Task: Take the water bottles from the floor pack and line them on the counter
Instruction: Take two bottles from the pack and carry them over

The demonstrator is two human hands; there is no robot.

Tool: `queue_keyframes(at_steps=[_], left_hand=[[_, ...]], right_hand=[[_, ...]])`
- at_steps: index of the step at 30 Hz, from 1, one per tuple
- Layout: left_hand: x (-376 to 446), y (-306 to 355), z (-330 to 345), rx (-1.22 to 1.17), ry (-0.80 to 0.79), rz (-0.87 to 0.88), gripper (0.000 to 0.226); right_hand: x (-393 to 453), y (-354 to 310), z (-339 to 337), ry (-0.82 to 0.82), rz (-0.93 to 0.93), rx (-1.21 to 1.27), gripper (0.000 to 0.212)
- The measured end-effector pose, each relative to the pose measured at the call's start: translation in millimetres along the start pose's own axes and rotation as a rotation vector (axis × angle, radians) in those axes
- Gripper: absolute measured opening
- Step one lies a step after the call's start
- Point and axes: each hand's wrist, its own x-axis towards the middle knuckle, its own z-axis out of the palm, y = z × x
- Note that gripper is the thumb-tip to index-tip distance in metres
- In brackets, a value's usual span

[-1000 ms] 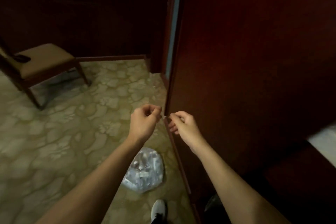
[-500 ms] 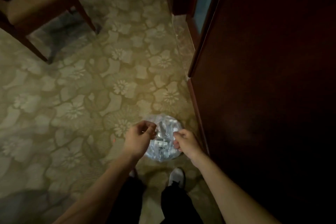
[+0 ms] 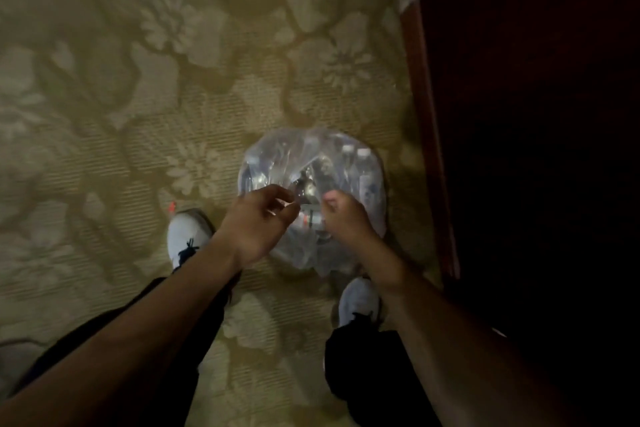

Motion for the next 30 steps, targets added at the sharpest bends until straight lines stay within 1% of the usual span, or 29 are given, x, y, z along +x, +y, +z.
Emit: queue_keyframes(at_steps=[2, 4, 6, 8, 10, 12, 15, 18, 21, 24, 26, 28, 30], left_hand=[[24, -20, -5, 0.206, -0.069, -0.007, 0.02], [43, -33, -13, 0.424, -0.101, -0.024, 0.03], [54, -37, -15, 0.431, -0.085, -0.018, 0.034], [60, -31, -7, 0.4, -0.039, 0.041, 0.034], [63, -24, 5, 0.378, -0.022, 0.101, 0.034], [63, -24, 18, 0.355, -0.05, 0.112, 0.033], [64, -36, 31, 0.393, -0.091, 0.118, 0.037], [64, -43, 35, 0.403, -0.095, 0.112, 0.036], [61, -46, 37, 0.379, -0.071, 0.082, 0.037], [56, -48, 36, 0.352, -0.045, 0.059, 0.038], [54, -47, 36, 0.36, -0.039, 0.046, 0.04], [53, -44, 37, 0.372, -0.044, 0.05, 0.04], [53, -40, 39, 0.376, -0.046, 0.065, 0.04]], right_hand=[[33, 18, 18, -0.019, -0.061, -0.198, 0.033], [57, 33, 36, -0.054, -0.082, -0.375, 0.032], [71, 46, 55, -0.098, -0.097, -0.512, 0.026], [82, 61, 68, -0.077, -0.153, -0.597, 0.023], [90, 67, 73, -0.045, -0.2, -0.685, 0.03], [98, 64, 74, -0.061, -0.193, -0.804, 0.036], [100, 56, 79, -0.085, -0.191, -0.941, 0.038], [91, 52, 77, -0.049, -0.242, -0.93, 0.036], [85, 49, 62, -0.012, -0.23, -0.847, 0.043], [73, 45, 42, 0.119, -0.189, -0.702, 0.057], [61, 45, 34, 0.181, -0.217, -0.718, 0.062], [50, 43, 30, 0.216, -0.242, -0.758, 0.058], [43, 40, 24, 0.217, -0.21, -0.744, 0.054]])
